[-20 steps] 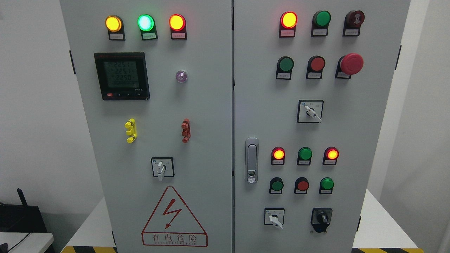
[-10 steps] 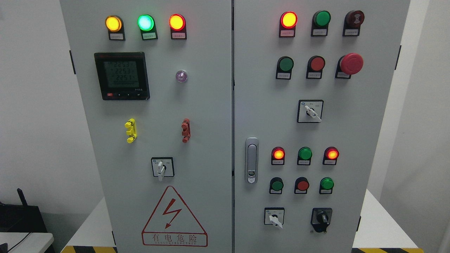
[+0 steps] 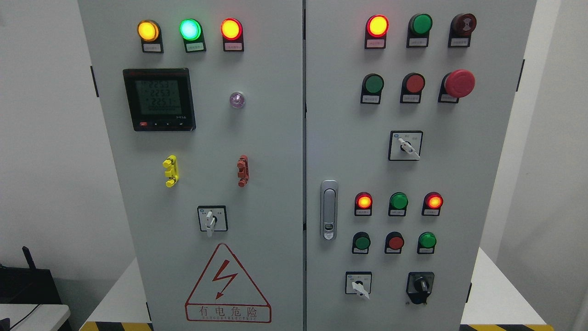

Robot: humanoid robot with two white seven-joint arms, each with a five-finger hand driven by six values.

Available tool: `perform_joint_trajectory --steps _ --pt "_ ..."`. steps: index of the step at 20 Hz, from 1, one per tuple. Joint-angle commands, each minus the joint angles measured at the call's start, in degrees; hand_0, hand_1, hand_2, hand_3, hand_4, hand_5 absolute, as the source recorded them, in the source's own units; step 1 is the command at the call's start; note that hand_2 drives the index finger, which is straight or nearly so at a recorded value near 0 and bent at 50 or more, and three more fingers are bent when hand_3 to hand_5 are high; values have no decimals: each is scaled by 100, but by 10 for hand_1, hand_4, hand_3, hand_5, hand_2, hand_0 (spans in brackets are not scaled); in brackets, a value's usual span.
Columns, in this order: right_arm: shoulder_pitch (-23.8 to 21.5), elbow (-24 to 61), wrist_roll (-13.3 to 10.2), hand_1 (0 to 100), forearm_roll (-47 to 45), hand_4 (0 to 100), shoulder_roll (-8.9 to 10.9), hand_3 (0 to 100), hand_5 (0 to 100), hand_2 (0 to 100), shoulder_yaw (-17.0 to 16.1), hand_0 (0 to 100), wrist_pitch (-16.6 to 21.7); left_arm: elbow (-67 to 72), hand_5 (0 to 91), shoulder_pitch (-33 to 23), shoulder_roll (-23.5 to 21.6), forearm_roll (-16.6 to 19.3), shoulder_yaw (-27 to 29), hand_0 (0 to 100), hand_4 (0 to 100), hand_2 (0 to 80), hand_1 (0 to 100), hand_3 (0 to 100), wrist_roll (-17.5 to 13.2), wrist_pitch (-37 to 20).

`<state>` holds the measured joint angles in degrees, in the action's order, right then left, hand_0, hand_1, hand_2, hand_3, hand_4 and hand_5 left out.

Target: Turn on light switch 1

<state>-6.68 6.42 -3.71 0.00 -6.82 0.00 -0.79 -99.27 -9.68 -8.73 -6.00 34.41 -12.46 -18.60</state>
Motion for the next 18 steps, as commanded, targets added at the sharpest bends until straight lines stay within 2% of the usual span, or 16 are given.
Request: perform_joint_trajectory --steps 1,7,12,18 --pt "0 0 2 389 -141 0 5 0 0 0 97 120 0 -778 612 327 -59 29 -1226 197 712 414 267 653 217 190" --pt "0 0 2 389 -141 0 5 0 0 0 97 120 0 -945 629 547 -76 37 -1744 190 722 415 267 663 674 480" --pt "0 0 2 389 -141 0 5 0 0 0 97 120 0 -980 653 661 -217 99 -2210 186 736 426 271 675 1255 779" --pt "0 0 2 389 -141 0 -4 0 0 0 97 120 0 -1042 684 1109 -191 301 -2746 183 759 450 282 705 1562 1385"
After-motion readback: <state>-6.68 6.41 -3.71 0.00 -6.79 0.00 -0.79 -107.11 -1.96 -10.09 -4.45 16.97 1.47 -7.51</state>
